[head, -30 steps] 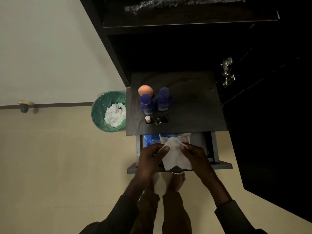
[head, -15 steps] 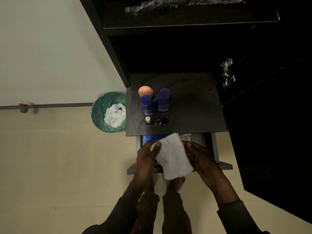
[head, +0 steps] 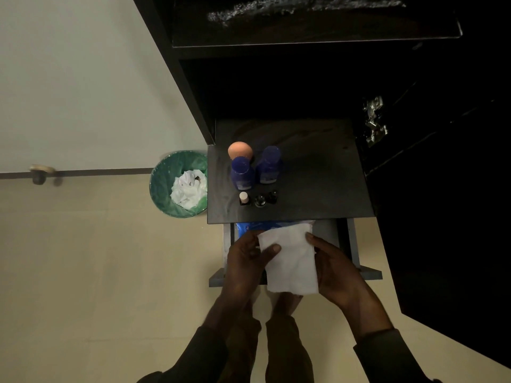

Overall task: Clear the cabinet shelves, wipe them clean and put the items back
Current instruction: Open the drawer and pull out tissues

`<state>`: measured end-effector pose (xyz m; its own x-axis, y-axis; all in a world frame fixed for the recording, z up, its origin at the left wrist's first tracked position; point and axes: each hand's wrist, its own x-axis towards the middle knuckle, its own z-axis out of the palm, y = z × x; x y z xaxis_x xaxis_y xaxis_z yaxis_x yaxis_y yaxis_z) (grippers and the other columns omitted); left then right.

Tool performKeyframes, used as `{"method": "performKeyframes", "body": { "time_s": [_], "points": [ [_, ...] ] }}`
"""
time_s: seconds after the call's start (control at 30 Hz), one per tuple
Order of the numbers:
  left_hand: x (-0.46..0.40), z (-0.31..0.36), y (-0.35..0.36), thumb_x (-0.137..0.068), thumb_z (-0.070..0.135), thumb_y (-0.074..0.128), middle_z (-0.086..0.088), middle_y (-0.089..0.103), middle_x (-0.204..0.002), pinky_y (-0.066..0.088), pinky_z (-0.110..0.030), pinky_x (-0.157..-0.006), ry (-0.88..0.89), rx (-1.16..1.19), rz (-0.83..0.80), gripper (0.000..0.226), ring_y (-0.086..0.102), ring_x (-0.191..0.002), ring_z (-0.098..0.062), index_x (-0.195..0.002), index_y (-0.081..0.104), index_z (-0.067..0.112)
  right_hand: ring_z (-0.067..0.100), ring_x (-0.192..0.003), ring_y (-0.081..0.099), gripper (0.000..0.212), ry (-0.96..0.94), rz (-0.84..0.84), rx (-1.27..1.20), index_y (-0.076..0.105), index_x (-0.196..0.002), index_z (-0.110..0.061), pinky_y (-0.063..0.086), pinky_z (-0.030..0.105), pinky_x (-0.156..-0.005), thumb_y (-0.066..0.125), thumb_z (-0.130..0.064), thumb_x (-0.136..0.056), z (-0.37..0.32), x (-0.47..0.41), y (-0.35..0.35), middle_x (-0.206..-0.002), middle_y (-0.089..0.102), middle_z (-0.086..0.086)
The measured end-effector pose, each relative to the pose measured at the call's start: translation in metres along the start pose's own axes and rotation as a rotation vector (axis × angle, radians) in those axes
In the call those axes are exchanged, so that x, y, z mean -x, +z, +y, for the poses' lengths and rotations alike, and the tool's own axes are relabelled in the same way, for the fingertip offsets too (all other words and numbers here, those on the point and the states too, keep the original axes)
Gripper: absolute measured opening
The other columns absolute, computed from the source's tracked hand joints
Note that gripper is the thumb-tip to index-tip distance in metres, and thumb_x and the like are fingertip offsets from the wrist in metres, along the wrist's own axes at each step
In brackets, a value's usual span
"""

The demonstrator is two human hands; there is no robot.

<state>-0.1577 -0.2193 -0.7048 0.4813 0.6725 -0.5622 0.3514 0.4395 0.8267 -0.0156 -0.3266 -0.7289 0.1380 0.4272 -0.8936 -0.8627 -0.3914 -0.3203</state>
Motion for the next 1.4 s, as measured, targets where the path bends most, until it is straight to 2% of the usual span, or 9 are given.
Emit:
{"method": "performKeyframes", "body": {
  "time_s": [0.2, 0.33, 0.47, 0.63, 0.87, 1.03, 1.13, 1.2, 1.4],
  "points": [
    [0.003, 0.007, 0.004, -0.096, 0.01, 0.057, 0.025, 0.072, -0.082, 0.052, -0.01, -0.059, 0.007, 0.044, 0.033, 0.019, 0.069, -0.077, 0.008, -0.1, 0.064, 0.026, 0.026, -0.077, 0.074, 0.028, -0.023, 0.017, -0.048, 0.065, -0.11, -0.008, 0.056, 0.038, -0.069, 0.053, -0.03, -0.098, -0.001, -0.001, 0.006, -0.101, 0.072, 0.017],
    [-0.002, 0.006, 0.003, -0.096, 0.009, 0.055, 0.009, 0.072, -0.091, 0.057, -0.018, -0.061, -0.141, 0.123, 0.013, 0.016, 0.073, -0.075, -0.002, -0.102, 0.068, 0.018, 0.032, -0.105, 0.066, 0.037, -0.147, -0.005, 0.128, 0.057, -0.128, -0.011, 0.055, 0.042, -0.083, 0.057, -0.03, -0.097, 0.001, -0.007, 0.002, -0.122, 0.065, 0.017],
    [-0.003, 0.008, 0.002, -0.095, 0.008, 0.058, 0.005, 0.07, -0.087, 0.057, -0.028, -0.062, -0.294, 0.226, 0.074, 0.015, 0.071, -0.076, -0.014, -0.091, 0.066, 0.02, 0.017, -0.098, 0.059, 0.03, -0.268, 0.197, 0.349, 0.053, -0.124, -0.03, 0.05, 0.031, -0.074, 0.058, -0.031, -0.095, 0.004, -0.007, 0.011, -0.13, 0.056, 0.008],
    [-0.002, 0.005, -0.001, -0.093, 0.019, 0.062, -0.005, 0.071, -0.107, 0.056, -0.055, -0.089, -0.327, 0.195, 0.073, 0.014, 0.069, -0.099, -0.03, -0.105, 0.07, 0.016, 0.008, -0.109, 0.058, 0.032, -0.459, 0.107, 0.474, 0.053, -0.13, -0.034, 0.047, 0.032, -0.092, 0.055, -0.027, -0.099, 0.0, 0.009, 0.013, -0.128, 0.059, -0.008],
    [0.003, 0.006, 0.003, -0.088, 0.023, 0.059, -0.018, 0.069, -0.116, 0.056, -0.046, -0.081, -0.573, 0.713, -0.157, 0.037, 0.068, -0.104, -0.034, -0.123, 0.052, 0.013, 0.028, -0.11, 0.06, 0.056, -0.338, 0.14, 0.439, 0.046, -0.138, -0.031, 0.05, 0.053, -0.097, 0.063, -0.046, -0.087, 0.003, 0.004, 0.016, -0.131, 0.055, 0.006],
    [0.006, 0.004, 0.01, -0.097, 0.017, 0.051, -0.014, 0.068, -0.106, 0.054, -0.043, -0.076, -0.597, 0.726, -0.118, 0.016, 0.066, -0.096, -0.03, -0.111, 0.056, 0.013, 0.005, -0.095, 0.056, 0.039, -0.591, 0.327, 0.7, 0.057, -0.126, -0.019, 0.045, 0.021, -0.071, 0.068, -0.025, -0.09, 0.015, -0.005, 0.02, -0.122, 0.056, -0.001],
    [0.003, 0.001, 0.011, -0.096, 0.02, 0.053, -0.014, 0.068, -0.111, 0.055, -0.042, -0.076, -0.575, 0.699, -0.093, 0.019, 0.068, -0.098, -0.029, -0.115, 0.053, 0.015, 0.017, -0.102, 0.06, 0.033, -0.755, 0.469, 0.818, 0.062, -0.118, -0.009, 0.051, 0.027, -0.081, 0.07, -0.017, -0.087, 0.025, -0.008, 0.016, -0.12, 0.061, 0.008],
    [0.001, -0.001, 0.011, -0.097, 0.022, 0.053, -0.012, 0.069, -0.11, 0.055, -0.042, -0.074, -0.568, 0.662, -0.074, 0.018, 0.069, -0.097, -0.029, -0.114, 0.053, 0.017, 0.029, -0.105, 0.062, 0.035, -0.728, 0.404, 0.814, 0.059, -0.119, -0.001, 0.055, 0.04, -0.084, 0.07, -0.01, -0.087, 0.028, -0.004, 0.019, -0.119, 0.062, 0.016],
    [0.0, -0.001, 0.013, -0.098, 0.027, 0.051, -0.013, 0.072, -0.107, 0.055, -0.043, -0.076, -0.541, 0.643, -0.061, 0.019, 0.07, -0.097, -0.03, -0.113, 0.053, 0.016, 0.006, -0.102, 0.062, 0.056, -0.76, 0.244, 0.854, 0.056, -0.125, -0.004, 0.051, 0.009, -0.077, 0.081, -0.014, -0.076, 0.028, -0.006, 0.026, -0.122, 0.063, 0.006]
  ]
}}
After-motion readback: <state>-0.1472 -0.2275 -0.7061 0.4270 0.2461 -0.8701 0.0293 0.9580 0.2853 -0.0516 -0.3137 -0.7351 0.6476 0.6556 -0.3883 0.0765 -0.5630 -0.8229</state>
